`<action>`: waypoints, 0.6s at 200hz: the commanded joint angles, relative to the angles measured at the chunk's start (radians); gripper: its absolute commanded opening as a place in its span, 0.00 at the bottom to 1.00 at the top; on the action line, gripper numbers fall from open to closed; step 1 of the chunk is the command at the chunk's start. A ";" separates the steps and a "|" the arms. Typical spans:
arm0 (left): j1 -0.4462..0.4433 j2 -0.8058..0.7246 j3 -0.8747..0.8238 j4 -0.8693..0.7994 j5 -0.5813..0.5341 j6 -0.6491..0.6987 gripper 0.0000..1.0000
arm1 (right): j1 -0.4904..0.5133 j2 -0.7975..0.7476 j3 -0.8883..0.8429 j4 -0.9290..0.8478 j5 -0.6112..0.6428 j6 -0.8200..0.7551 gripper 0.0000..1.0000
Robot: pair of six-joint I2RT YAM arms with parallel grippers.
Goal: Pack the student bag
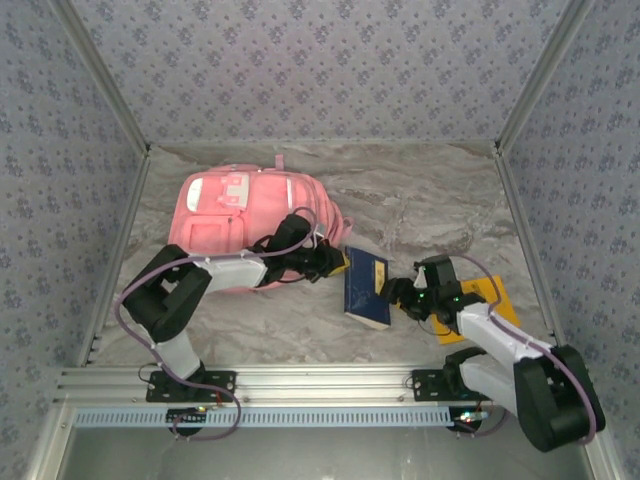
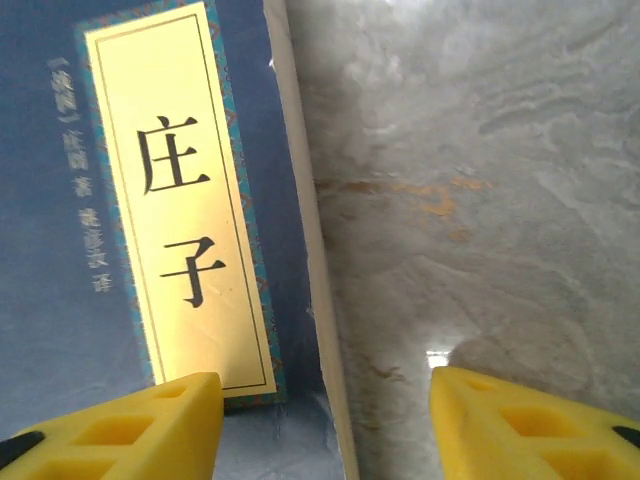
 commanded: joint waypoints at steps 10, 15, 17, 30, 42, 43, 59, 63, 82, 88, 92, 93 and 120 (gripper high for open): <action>-0.025 0.031 0.058 0.023 0.058 0.019 0.16 | 0.012 0.093 0.053 0.034 -0.003 -0.060 0.51; -0.026 0.035 0.062 0.020 0.064 0.020 0.19 | 0.013 0.103 0.053 0.046 -0.010 -0.062 0.49; -0.026 0.037 0.064 0.020 0.066 0.020 0.20 | 0.013 0.108 0.052 0.050 -0.014 -0.062 0.49; -0.034 0.049 0.076 0.018 0.078 0.025 0.26 | 0.017 0.129 0.055 0.067 -0.023 -0.066 0.46; -0.036 0.058 0.088 0.012 0.090 0.030 0.30 | 0.020 0.141 0.054 0.079 -0.032 -0.069 0.45; -0.037 0.060 0.090 0.010 0.091 0.030 0.30 | 0.020 0.142 0.054 0.080 -0.032 -0.070 0.45; -0.046 0.074 0.108 -0.005 0.099 0.042 0.33 | 0.024 0.157 0.054 0.097 -0.047 -0.073 0.44; -0.047 0.078 0.114 -0.011 0.102 0.045 0.34 | 0.024 0.158 0.054 0.099 -0.051 -0.073 0.44; -0.058 0.103 0.151 -0.044 0.120 0.065 0.36 | 0.026 0.162 0.060 0.106 -0.060 -0.075 0.44; -0.062 0.110 0.163 -0.052 0.126 0.072 0.37 | 0.027 0.162 0.062 0.102 -0.059 -0.076 0.44; -0.064 0.115 0.169 -0.058 0.131 0.075 0.37 | 0.026 0.162 0.063 0.101 -0.058 -0.076 0.43; -0.065 0.116 0.170 -0.059 0.131 0.076 0.37 | 0.026 0.162 0.065 0.101 -0.058 -0.077 0.43; -0.075 0.142 0.218 -0.136 0.145 0.131 0.40 | 0.025 0.165 0.074 0.087 -0.065 -0.089 0.43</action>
